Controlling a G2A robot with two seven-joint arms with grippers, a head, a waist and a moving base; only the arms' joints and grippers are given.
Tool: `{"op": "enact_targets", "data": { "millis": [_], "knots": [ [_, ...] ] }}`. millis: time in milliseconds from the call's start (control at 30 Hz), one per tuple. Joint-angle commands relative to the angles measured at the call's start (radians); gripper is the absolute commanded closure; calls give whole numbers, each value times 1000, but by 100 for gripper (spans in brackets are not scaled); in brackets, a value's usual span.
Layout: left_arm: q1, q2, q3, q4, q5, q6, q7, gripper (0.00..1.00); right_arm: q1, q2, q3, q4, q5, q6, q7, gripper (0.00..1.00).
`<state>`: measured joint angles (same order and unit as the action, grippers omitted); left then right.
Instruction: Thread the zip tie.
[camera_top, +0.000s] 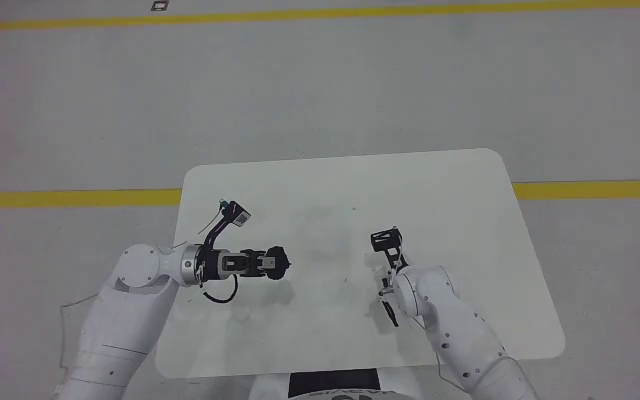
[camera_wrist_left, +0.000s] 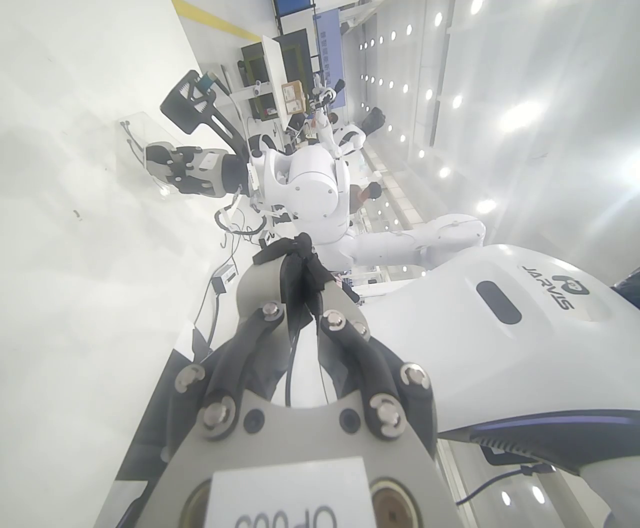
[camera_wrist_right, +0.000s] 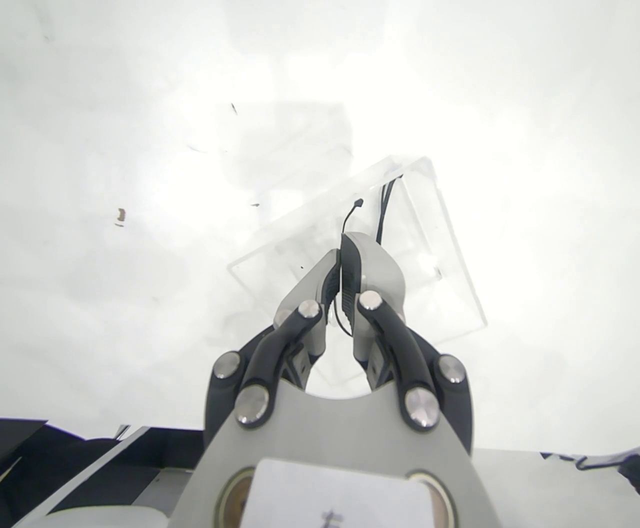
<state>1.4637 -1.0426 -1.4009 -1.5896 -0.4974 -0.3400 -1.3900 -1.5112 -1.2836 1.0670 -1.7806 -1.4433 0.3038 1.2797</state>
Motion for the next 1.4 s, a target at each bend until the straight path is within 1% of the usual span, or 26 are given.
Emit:
{"op": "enact_targets", "data": {
  "millis": [0,167,533,633,733,1000,1133,1367],
  "knots": [
    [0,0,0,0,0,0,0,100,-2,-1,2,-1,-1,-3,2,96],
    [0,0,0,0,0,0,0,100,-5,-3,5,2,-1,-11,5,94],
    [0,0,0,0,0,0,0,100,-4,-9,8,2,-6,-19,6,94],
    [0,0,0,0,0,0,0,100,-3,-10,7,1,-8,-22,8,86],
    [0,0,0,0,0,0,0,100,-1,-13,3,5,-12,-23,11,84],
    [0,0,0,0,0,0,0,100,-1,-18,2,8,-16,-23,13,84],
    [0,0,0,0,0,0,0,100,-6,-19,4,-1,-21,-27,14,85],
    [0,0,0,0,0,0,0,100,-18,-20,11,-21,-26,-36,13,84]
  ]
}}
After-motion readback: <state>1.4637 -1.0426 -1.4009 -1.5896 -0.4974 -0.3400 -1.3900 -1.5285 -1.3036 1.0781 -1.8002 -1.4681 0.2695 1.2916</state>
